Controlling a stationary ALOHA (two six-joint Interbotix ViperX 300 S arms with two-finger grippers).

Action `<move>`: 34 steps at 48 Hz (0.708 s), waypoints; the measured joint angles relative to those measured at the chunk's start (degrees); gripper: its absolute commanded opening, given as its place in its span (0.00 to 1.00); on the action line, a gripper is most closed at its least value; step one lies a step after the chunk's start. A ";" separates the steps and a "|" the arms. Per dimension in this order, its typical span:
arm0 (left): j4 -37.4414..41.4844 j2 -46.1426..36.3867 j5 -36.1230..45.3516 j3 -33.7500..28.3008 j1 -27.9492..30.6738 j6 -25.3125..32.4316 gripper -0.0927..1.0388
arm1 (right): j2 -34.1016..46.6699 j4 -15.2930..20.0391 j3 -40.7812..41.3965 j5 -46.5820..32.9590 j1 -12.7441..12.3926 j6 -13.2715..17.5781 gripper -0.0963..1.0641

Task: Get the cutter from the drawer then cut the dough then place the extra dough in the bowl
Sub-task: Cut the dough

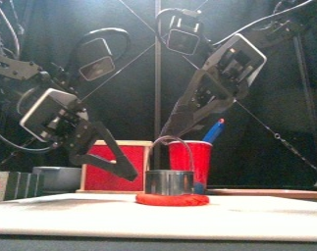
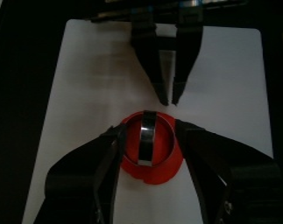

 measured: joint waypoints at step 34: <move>0.79 3.96 3.52 -2.55 0.70 -0.09 0.59 | 0.79 0.00 -0.88 2.64 0.18 0.09 0.80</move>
